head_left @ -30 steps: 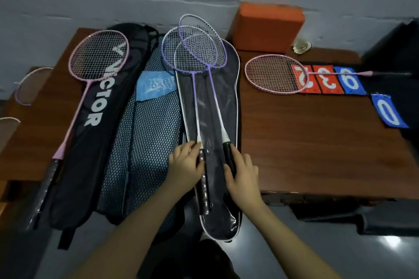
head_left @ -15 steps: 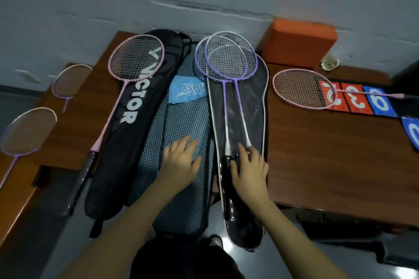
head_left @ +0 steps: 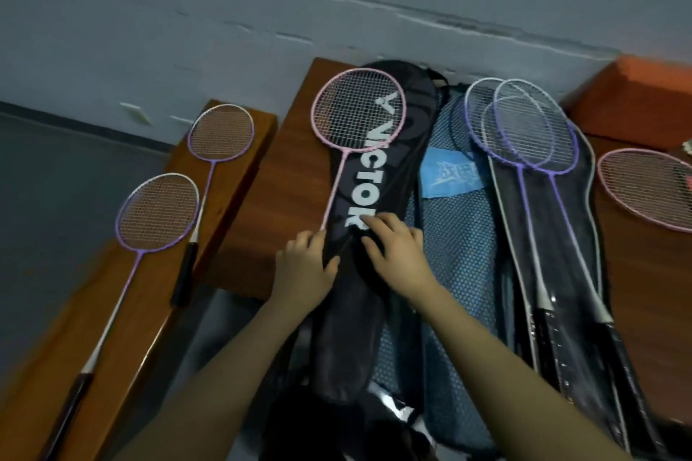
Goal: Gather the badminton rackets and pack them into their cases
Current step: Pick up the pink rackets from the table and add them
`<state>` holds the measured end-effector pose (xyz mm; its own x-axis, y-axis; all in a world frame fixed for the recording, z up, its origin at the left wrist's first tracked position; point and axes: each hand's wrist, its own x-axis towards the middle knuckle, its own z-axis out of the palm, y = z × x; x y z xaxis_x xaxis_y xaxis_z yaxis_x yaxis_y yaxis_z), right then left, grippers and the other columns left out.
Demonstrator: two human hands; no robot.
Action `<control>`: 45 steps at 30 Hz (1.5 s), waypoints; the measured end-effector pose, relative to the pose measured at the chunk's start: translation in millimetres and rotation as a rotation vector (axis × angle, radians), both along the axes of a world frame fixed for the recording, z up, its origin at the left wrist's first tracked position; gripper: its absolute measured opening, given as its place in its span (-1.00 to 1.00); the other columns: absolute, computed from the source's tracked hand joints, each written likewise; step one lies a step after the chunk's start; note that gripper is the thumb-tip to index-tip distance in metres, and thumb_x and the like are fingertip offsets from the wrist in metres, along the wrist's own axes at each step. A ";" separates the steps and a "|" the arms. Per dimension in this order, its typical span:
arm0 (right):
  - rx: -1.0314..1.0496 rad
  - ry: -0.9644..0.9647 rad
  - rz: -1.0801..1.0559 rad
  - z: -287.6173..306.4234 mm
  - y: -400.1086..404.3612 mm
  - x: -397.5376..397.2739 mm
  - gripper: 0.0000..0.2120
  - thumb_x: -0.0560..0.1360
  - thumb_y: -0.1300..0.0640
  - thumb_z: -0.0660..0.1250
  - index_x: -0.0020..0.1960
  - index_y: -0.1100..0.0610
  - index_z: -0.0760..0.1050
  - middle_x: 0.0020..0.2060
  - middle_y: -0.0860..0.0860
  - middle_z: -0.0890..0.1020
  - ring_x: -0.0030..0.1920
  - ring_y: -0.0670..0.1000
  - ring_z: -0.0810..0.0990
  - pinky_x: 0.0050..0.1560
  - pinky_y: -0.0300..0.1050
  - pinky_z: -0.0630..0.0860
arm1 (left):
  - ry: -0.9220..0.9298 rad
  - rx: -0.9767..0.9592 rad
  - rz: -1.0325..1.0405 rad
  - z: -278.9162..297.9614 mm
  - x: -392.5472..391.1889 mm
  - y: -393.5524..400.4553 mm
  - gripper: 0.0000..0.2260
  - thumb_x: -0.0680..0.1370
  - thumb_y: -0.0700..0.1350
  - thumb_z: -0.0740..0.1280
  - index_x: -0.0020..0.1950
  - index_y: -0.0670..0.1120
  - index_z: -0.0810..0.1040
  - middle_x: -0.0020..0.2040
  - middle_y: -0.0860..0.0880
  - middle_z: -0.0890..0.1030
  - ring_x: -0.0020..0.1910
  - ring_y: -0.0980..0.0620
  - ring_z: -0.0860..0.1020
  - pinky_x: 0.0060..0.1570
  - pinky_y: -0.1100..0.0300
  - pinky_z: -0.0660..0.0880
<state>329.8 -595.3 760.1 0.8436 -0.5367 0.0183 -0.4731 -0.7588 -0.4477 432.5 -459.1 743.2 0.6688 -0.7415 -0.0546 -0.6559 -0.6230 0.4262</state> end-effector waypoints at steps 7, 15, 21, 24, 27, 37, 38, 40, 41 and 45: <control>-0.064 0.193 0.085 -29.3 8.5 58.1 -0.58 0.58 -0.05 0.12 0.43 -0.10 0.23 0.37 -0.05 0.33 0.32 0.03 0.32 0.20 0.04 0.12 | 0.229 -0.023 -0.054 -31.0 22.0 -1.8 -0.45 0.49 -0.01 0.33 0.43 -0.11 0.25 0.17 -0.15 0.47 0.14 -0.15 0.46 0.09 -0.05 0.42; -0.065 0.069 0.037 -22.0 15.8 60.7 -0.49 0.51 -0.23 -0.07 0.40 -0.14 0.28 0.34 -0.09 0.40 0.29 -0.03 0.35 0.20 -0.04 0.05 | 0.351 -0.324 0.085 -10.9 25.1 10.4 -0.62 0.54 -0.18 0.23 0.35 0.00 0.41 -0.01 -0.04 0.49 -0.06 -0.01 0.51 -0.07 0.19 0.43; -0.090 -0.111 -0.016 16.6 7.6 40.8 -0.56 0.54 -0.13 0.07 0.40 -0.10 0.29 0.34 -0.13 0.41 0.27 -0.11 0.38 0.14 -0.14 0.05 | 0.218 -0.539 -0.061 28.0 18.2 3.0 -0.64 0.46 -0.28 0.31 0.27 -0.15 0.49 -0.07 -0.05 0.53 -0.20 0.12 0.50 -0.14 0.30 0.47; -0.101 -0.127 -0.053 38.5 -13.0 14.1 -0.57 0.54 -0.11 0.08 0.40 -0.10 0.30 0.32 -0.13 0.43 0.26 -0.13 0.38 0.15 -0.11 0.07 | 0.227 -0.633 -0.094 41.2 -2.6 -22.2 -0.64 0.44 -0.30 0.32 0.24 -0.19 0.51 -0.09 -0.03 0.53 -0.22 0.20 0.45 -0.14 0.43 0.41; -0.109 -0.123 -0.072 51.3 -44.7 -27.0 -0.57 0.54 -0.11 0.06 0.39 -0.08 0.31 0.31 -0.10 0.44 0.26 -0.12 0.36 0.17 -0.10 0.10 | 0.305 -0.640 -0.089 54.1 -34.1 -58.2 -0.63 0.45 -0.31 0.34 0.26 -0.15 0.51 -0.03 -0.04 0.55 -0.17 0.13 0.51 -0.07 0.35 0.44; -0.094 -0.154 -0.347 43.4 -206.1 -222.0 -0.58 0.52 -0.04 0.12 0.33 0.06 0.41 0.21 0.04 0.50 0.19 0.11 0.45 0.07 -0.06 0.21 | 0.458 -0.664 -0.073 52.0 -195.8 -208.2 -0.64 0.48 -0.33 0.32 0.25 -0.10 0.50 -0.21 0.11 0.42 -0.28 0.25 0.47 -0.18 0.26 0.46; -0.079 -0.156 -0.381 39.0 -222.6 -241.6 -0.59 0.52 -0.01 0.14 0.33 0.06 0.41 0.22 0.04 0.49 0.19 0.12 0.44 0.07 -0.05 0.21 | 0.458 -0.664 -0.054 48.3 -212.4 -220.5 -0.65 0.48 -0.34 0.32 0.24 -0.11 0.51 -0.21 0.12 0.42 -0.28 0.27 0.47 -0.21 0.32 0.43; -0.051 -0.141 -0.447 30.8 -254.8 -275.1 -0.62 0.53 0.04 0.18 0.33 0.06 0.40 0.25 0.05 0.48 0.23 0.13 0.42 0.09 -0.01 0.25 | 0.437 -0.662 -0.036 41.3 -242.1 -243.1 -0.66 0.47 -0.34 0.32 0.23 -0.16 0.51 -0.19 0.08 0.43 -0.26 0.24 0.46 -0.21 0.37 0.42; -0.041 -0.114 -0.475 26.1 -271.5 -289.9 -0.62 0.55 0.05 0.21 0.35 0.06 0.39 0.28 0.06 0.46 0.25 0.14 0.41 0.13 0.03 0.25 | 0.410 -0.650 -0.028 37.2 -255.5 -253.9 -0.66 0.46 -0.32 0.32 0.23 -0.19 0.51 -0.18 0.05 0.43 -0.25 0.23 0.45 -0.18 0.41 0.42; -0.002 0.083 -0.527 4.0 -335.6 -327.5 -0.53 0.55 -0.02 0.20 0.43 0.01 0.25 0.43 0.08 0.29 0.40 0.14 0.26 0.32 0.14 0.16 | 0.389 -0.548 0.083 32.2 -297.4 -284.3 -0.63 0.44 -0.34 0.30 0.24 -0.14 0.50 -0.20 0.03 0.41 -0.25 0.30 0.45 -0.19 0.58 0.31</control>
<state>2.3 -930.8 764.1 0.4581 -0.8882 -0.0357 -0.8241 -0.4093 -0.3916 135.1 -743.4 775.4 0.7326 -0.6775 0.0660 -0.3496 -0.2914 0.8904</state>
